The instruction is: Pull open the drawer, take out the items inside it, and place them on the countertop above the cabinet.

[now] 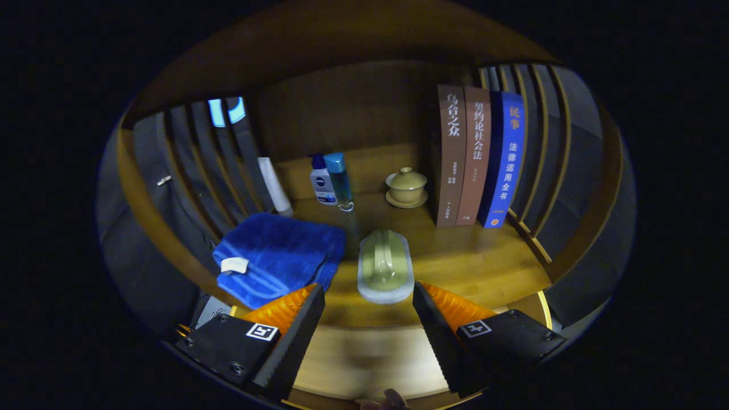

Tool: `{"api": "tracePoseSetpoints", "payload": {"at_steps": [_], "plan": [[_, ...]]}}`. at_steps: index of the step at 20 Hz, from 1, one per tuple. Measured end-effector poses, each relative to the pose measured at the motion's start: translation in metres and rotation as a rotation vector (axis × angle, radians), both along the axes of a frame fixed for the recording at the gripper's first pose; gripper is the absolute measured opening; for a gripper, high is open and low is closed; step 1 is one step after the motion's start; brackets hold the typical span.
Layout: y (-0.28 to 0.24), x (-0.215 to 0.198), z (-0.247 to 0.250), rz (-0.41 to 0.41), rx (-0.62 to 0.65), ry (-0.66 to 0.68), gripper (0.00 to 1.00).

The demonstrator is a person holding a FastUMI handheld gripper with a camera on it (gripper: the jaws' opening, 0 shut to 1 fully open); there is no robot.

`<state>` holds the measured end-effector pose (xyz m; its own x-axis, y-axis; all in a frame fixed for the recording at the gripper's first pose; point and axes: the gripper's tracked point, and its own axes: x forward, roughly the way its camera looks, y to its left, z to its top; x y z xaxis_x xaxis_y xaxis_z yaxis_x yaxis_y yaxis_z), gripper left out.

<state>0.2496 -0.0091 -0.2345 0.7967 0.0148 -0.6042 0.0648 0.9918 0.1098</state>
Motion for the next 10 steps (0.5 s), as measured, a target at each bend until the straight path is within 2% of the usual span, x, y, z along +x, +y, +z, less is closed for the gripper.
{"api": "tracePoseSetpoints", "payload": {"at_steps": [6, 10], "plan": [[0.004, -0.076, 0.057, 0.002, -0.018, -0.252, 0.99], [0.007, -0.137, 0.054, -0.005, -0.012, -0.342, 0.99]]}}
